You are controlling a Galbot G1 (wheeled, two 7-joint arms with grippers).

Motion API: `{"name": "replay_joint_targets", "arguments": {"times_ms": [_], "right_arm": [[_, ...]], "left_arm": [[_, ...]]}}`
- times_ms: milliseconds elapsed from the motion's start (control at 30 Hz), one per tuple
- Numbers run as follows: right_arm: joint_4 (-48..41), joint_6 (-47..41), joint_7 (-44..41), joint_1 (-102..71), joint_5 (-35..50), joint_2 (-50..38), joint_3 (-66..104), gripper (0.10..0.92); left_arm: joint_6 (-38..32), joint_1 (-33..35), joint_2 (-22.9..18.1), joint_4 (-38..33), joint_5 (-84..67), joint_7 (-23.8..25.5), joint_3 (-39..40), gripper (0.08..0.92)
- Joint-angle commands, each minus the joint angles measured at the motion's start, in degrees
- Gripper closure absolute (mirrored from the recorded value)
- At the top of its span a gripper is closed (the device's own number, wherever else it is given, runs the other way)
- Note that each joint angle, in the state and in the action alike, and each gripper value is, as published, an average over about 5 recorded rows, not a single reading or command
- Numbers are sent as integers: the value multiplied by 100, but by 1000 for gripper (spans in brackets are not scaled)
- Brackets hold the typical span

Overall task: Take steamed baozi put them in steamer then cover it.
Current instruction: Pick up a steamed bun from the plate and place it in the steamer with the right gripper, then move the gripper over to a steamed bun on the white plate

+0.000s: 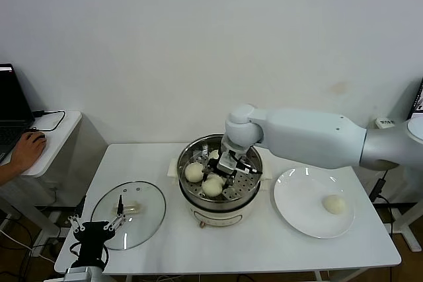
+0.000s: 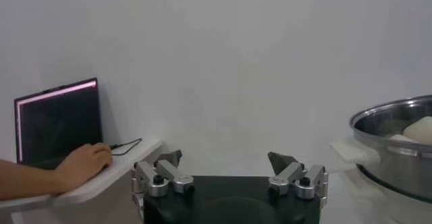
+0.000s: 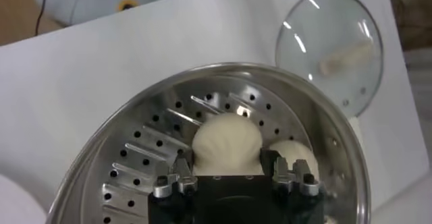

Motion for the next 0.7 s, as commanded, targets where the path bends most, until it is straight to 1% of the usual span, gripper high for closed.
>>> {"name": "replay_joint_targets", "arguments": {"times_ms": [33,167,267,367,467,700], "right_arm": [[36,323,-27,-6,-178,89,-125,389],[109,285,-39,67,-151,-76,-47,287],[153,181,-141,207,-124,-314,114,224],[151,-15,-220,318,-39,-649,390,205],[180,-422,-286,339,111,-1086,755,203],[635,-2205,-349,261,459,-2368,1239,203]], "left_arm": [[-3,-8,-13,6,4,-2,12,177],[0,-25,-10,2,2,0,18,177],[6,-51,21,2,-4,1,17,177],[11,-69,78,-6,-13,4,7,177],[16,-83,139,2,-18,6,0,177],[18,-107,284,22,-43,11,4,177]]}}
